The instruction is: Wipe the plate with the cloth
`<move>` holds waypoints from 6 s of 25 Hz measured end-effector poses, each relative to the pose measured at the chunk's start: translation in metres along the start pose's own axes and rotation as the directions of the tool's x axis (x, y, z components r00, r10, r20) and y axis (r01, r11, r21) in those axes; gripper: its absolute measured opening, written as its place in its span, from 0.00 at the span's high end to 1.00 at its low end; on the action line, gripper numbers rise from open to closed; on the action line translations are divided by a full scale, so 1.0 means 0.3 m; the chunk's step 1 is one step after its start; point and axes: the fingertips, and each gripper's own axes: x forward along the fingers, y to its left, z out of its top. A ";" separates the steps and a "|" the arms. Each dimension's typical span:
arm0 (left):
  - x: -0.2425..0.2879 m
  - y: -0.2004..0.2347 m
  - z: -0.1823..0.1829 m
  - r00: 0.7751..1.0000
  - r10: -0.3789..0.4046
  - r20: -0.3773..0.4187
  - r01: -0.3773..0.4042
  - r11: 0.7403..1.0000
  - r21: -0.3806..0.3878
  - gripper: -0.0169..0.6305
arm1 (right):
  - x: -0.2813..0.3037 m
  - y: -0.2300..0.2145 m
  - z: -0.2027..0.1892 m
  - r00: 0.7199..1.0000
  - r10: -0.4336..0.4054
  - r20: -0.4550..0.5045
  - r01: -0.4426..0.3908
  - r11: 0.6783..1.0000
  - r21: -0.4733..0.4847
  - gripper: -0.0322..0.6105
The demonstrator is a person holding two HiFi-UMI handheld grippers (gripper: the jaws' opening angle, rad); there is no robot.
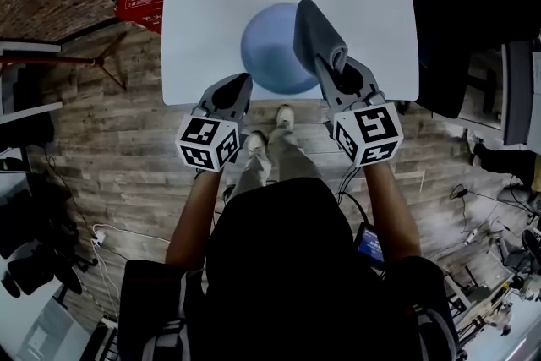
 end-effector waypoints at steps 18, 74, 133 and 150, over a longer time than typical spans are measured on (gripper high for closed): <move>0.146 0.114 -0.100 0.997 0.071 -0.037 -0.073 0.996 -0.051 0.94 | 0.104 -0.030 -0.181 0.998 0.023 -0.055 -0.022 1.000 0.015 0.87; 0.357 0.349 -0.208 0.944 0.175 -0.281 -0.144 0.982 0.125 0.84 | 0.189 -0.056 -0.415 0.974 0.039 -0.223 -0.025 0.998 0.064 0.87; 0.379 0.376 -0.200 0.931 0.206 -0.303 -0.230 0.972 -0.045 0.93 | 0.180 -0.081 -0.443 0.971 0.048 -0.236 -0.030 0.996 0.079 0.87; 0.385 0.383 -0.198 0.938 0.191 -0.290 -0.218 0.974 -0.062 0.93 | 0.204 -0.090 -0.423 0.970 0.047 -0.238 -0.039 0.999 0.037 0.87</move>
